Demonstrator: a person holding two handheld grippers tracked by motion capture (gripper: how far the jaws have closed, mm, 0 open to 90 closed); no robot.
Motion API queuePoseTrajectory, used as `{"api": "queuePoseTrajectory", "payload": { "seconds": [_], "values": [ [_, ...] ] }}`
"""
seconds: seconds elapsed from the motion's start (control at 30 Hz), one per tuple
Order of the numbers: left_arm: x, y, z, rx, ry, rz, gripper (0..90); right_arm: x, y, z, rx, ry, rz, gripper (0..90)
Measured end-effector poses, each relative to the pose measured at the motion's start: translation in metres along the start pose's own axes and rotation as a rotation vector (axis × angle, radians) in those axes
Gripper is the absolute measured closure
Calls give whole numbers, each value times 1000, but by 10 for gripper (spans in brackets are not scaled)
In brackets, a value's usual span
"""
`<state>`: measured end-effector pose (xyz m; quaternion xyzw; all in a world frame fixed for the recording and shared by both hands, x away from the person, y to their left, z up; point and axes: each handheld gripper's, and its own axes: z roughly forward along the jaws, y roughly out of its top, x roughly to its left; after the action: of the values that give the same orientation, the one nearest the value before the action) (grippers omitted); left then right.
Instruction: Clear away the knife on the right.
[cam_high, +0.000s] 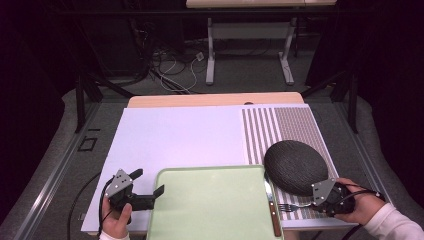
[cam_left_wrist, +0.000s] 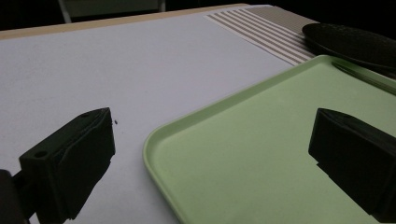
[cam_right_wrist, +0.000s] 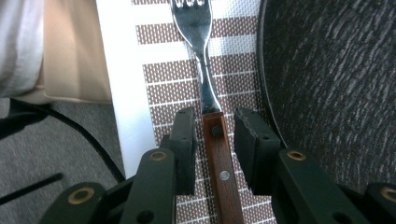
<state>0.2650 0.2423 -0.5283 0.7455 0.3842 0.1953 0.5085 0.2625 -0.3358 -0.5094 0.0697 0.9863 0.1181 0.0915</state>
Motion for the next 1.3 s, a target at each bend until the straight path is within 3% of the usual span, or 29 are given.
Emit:
{"api": "queuePoseTrajectory", "payload": {
  "seconds": [0.3, 0.63, 0.83, 1.3],
  "values": [
    [0, 0, 0, 0, 2, 3, 6, -2, -1, 6, 61, -9, -66, 696],
    [-1, 0, 0, 1, 2, 4, 6, -2, 2, 12, 106, 11, -80, 722],
    [-1, 0, 1, 4, 0, 7, 6, -4, 3, 15, 106, 27, -126, 758],
    [-1, 0, 1, 3, -1, 7, 6, -2, 0, 14, 92, 24, -140, 767]
  ]
}}
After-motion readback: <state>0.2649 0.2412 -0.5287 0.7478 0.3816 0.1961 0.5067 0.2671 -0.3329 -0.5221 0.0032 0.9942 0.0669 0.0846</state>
